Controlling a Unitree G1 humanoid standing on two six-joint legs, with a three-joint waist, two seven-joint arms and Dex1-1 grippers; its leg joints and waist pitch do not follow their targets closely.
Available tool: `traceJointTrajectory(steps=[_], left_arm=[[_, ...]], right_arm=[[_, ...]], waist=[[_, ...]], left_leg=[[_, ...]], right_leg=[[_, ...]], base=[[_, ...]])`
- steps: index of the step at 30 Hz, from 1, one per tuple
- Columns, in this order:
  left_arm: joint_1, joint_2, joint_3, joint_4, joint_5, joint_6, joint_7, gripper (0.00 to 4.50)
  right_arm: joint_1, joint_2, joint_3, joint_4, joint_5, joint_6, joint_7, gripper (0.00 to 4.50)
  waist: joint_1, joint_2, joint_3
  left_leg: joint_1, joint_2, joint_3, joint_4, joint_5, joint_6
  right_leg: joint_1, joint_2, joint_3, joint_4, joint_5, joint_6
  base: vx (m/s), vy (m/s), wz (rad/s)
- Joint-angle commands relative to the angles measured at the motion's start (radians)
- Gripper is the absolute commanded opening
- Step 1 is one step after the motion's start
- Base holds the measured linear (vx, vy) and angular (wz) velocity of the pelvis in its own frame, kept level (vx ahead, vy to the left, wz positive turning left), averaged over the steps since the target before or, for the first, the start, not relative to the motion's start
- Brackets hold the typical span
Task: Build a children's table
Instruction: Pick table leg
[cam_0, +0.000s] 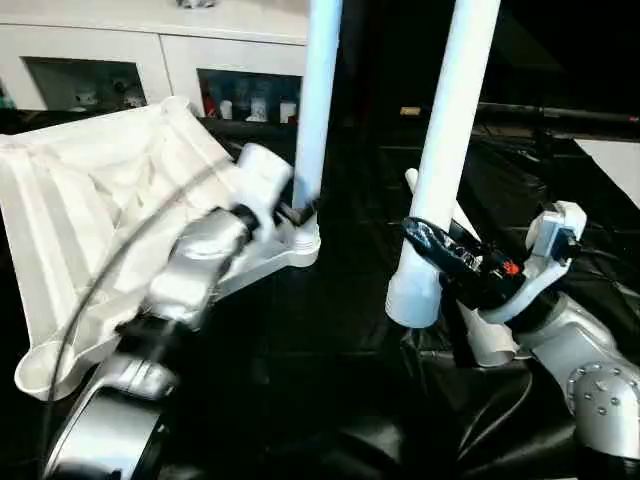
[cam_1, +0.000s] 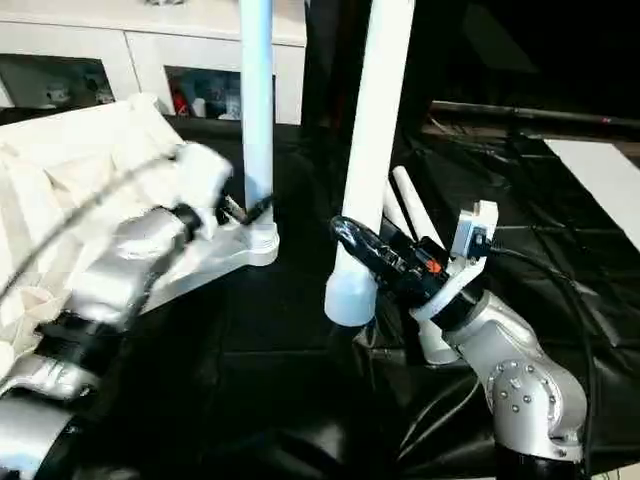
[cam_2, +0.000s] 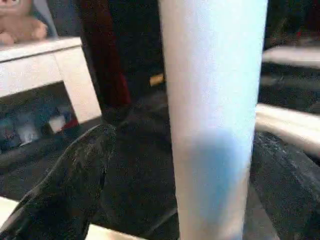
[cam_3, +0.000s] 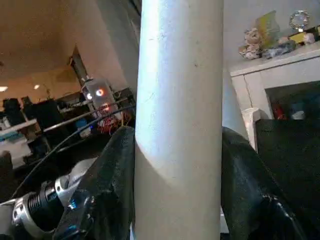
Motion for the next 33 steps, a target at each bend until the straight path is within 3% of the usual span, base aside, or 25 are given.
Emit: traceJointTrajectory(steps=[1,2,3,4,6,7,8,9,10,12,13,14,16,17,19,20,25,28,30,33], left_arm=[[0.029,0.009,0.032,-0.051,-0.047,0.027,-0.035,4.50],[0.043,0.011,0.043,-0.066,-0.064,0.033,-0.048,4.50],[0.061,0.014,0.056,-0.082,-0.090,0.042,-0.063,4.50],[0.080,0.019,0.072,-0.104,-0.129,0.070,-0.089,4.50],[0.149,0.044,0.143,-0.227,-0.330,0.231,-0.209,4.50],[0.149,0.044,0.143,-0.228,-0.331,0.232,-0.210,4.50],[0.168,0.036,0.183,-0.299,-0.435,0.297,-0.224,4.50],[0.175,0.020,0.221,-0.349,-0.518,0.334,-0.209,4.50],[0.175,0.015,0.232,-0.361,-0.539,0.340,-0.203,4.50],[0.180,-0.003,0.284,-0.413,-0.673,0.377,-0.190,4.50],[0.180,-0.004,0.287,-0.416,-0.682,0.380,-0.191,4.50],[0.184,-0.005,0.304,-0.439,-0.751,0.409,-0.196,4.50],[0.189,-0.005,0.311,-0.462,-0.805,0.439,-0.199,4.50],[0.189,-0.006,0.313,-0.476,-0.829,0.457,-0.189,4.50],[0.184,-0.021,0.325,-0.485,-0.859,0.490,-0.161,4.50],[0.182,-0.027,0.330,-0.487,-0.871,0.501,-0.153,4.50],[0.192,-0.047,0.350,-0.523,-0.918,0.553,-0.119,4.50],[0.176,-0.053,0.335,-0.513,-0.869,0.544,-0.029,4.50],[0.144,-0.065,0.333,-0.458,-0.781,0.516,0.073,4.50],[0.120,-0.085,0.356,-0.406,-0.761,0.520,0.156,4.50]], right_arm=[[-0.008,-0.008,0.015,-0.030,0.012,-0.006,0.012,1.84],[-0.009,-0.009,0.021,-0.031,0.010,-0.006,0.014,1.84],[-0.011,-0.011,0.029,-0.033,0.009,-0.004,0.019,1.84],[-0.013,-0.012,0.037,-0.034,0.008,-0.003,0.025,1.84],[-0.031,-0.021,0.067,-0.028,-0.011,-0.005,0.040,1.84],[-0.031,-0.021,0.067,-0.027,-0.011,-0.005,0.040,1.84],[-0.041,-0.033,0.093,-0.018,-0.047,-0.020,0.047,1.84],[-0.053,-0.038,0.119,-0.005,-0.084,-0.038,0.049,1.84],[-0.058,-0.038,0.126,-0.001,-0.095,-0.043,0.047,1.84],[-0.089,-0.051,0.196,0.035,-0.197,-0.089,0.032,1.84],[-0.091,-0.052,0.203,0.038,-0.206,-0.093,0.031,1.84],[-0.110,-0.061,0.257,0.061,-0.284,-0.132,0.017,1.84],[-0.129,-0.049,0.282,0.082,-0.317,-0.151,-0.002,1.84],[-0.147,-0.040,0.304,0.105,-0.360,-0.177,-0.029,1.84],[-0.179,-0.018,0.338,0.159,-0.441,-0.220,-0.101,1.84],[-0.189,-0.008,0.350,0.179,-0.471,-0.240,-0.129,1.84],[-0.202,0.033,0.389,0.194,-0.499,-0.254,-0.152,1.84],[-0.209,0.015,0.444,0.219,-0.588,-0.311,-0.158,1.84],[-0.218,0.002,0.483,0.258,-0.675,-0.366,-0.194,1.84],[-0.234,-0.005,0.515,0.302,-0.768,-0.425,-0.253,1.84]], waist=[[0.004,0.009,-0.066],[0.003,0.013,-0.065],[0.004,0.004,-0.064],[0.007,0.006,-0.064],[0.006,0.004,-0.063],[0.005,0.005,-0.061],[0.004,-0.002,-0.058],[0.005,-0.002,-0.059],[0.007,0.001,-0.057],[0.008,-0.003,-0.055],[0.008,-0.007,-0.054],[0.007,-0.007,-0.054],[0.005,-0.017,-0.055],[0.004,-0.014,-0.055],[0.001,-0.021,-0.056],[0.001,-0.019,-0.055],[0.000,-0.025,-0.060],[-0.001,-0.025,-0.060],[-0.001,-0.025,-0.061],[-0.001,-0.023,-0.061]], left_leg=[[0.004,0.038,-0.011,-0.071,-0.147,0.009],[0.008,0.040,-0.009,-0.072,-0.160,0.008],[0.009,0.039,-0.008,-0.072,-0.165,0.010],[0.011,0.041,-0.008,-0.072,-0.169,0.005],[0.006,0.041,-0.009,-0.075,-0.164,-0.005],[0.006,0.041,-0.008,-0.076,-0.170,-0.008],[0.012,0.041,-0.004,-0.076,-0.196,-0.006],[0.010,0.042,-0.006,-0.076,-0.190,-0.016],[0.012,0.042,-0.005,-0.076,-0.199,-0.021],[0.012,0.041,-0.003,-0.076,-0.207,-0.024],[0.009,0.041,-0.004,-0.078,-0.209,-0.031],[0.009,0.040,-0.004,-0.077,-0.207,-0.035],[0.007,0.039,-0.003,-0.078,-0.196,-0.036],[0.008,0.038,-0.003,-0.077,-0.189,-0.042],[0.010,0.040,-0.003,-0.078,-0.186,-0.049],[0.009,0.040,-0.003,-0.079,-0.181,-0.059],[0.010,0.040,-0.003,-0.078,-0.153,-0.057],[0.009,0.039,0.000,-0.075,-0.125,-0.051],[0.010,0.039,0.000,-0.074,-0.128,-0.055],[0.009,0.036,-0.002,-0.074,-0.141,-0.069]], right_leg=[[0.059,-0.079,0.042,-0.070,-0.178,-0.175],[0.052,-0.078,0.043,-0.074,-0.212,-0.168],[0.050,-0.077,0.042,-0.077,-0.227,-0.162],[0.049,-0.081,0.043,-0.074,-0.248,-0.161],[0.051,-0.084,0.042,-0.068,-0.266,-0.165],[0.046,-0.080,0.042,-0.071,-0.277,-0.165],[0.039,-0.075,0.042,-0.079,-0.302,-0.156],[0.043,-0.078,0.041,-0.073,-0.293,-0.166],[0.040,-0.078,0.042,-0.074,-0.301,-0.169],[0.038,-0.078,0.042,-0.077,-0.316,-0.164],[0.041,-0.077,0.042,-0.077,-0.330,-0.150],[0.040,-0.077,0.042,-0.076,-0.333,-0.136],[0.043,-0.075,0.043,-0.078,-0.338,-0.120],[0.039,-0.075,0.044,-0.075,-0.335,-0.119],[0.040,-0.072,0.043,-0.075,-0.324,-0.112],[0.039,-0.074,0.044,-0.072,-0.313,-0.113],[0.048,-0.067,0.044,-0.060,-0.187,-0.120],[0.051,-0.065,0.045,-0.056,-0.125,-0.123],[0.052,-0.066,0.046,-0.058,-0.137,-0.109],[0.055,-0.068,0.047,-0.063,-0.188,-0.085]], base=[[0.000,0.000,0.00],[0.000,0.000,0.00],[0.000,0.000,0.00],[0.000,0.000,0.00],[0.000,0.000,0.00],[0.000,0.000,0.00],[0.000,0.000,0.00],[0.000,0.000,0.00],[0.000,0.000,0.00],[0.000,0.000,0.00],[0.000,0.000,0.00],[0.000,0.000,0.00],[0.000,0.000,0.00],[0.000,0.000,0.00],[0.000,0.000,0.00],[0.000,0.000,0.00],[0.000,0.000,0.00],[0.000,0.000,0.00],[0.000,0.000,0.00],[0.000,0.000,0.00]])
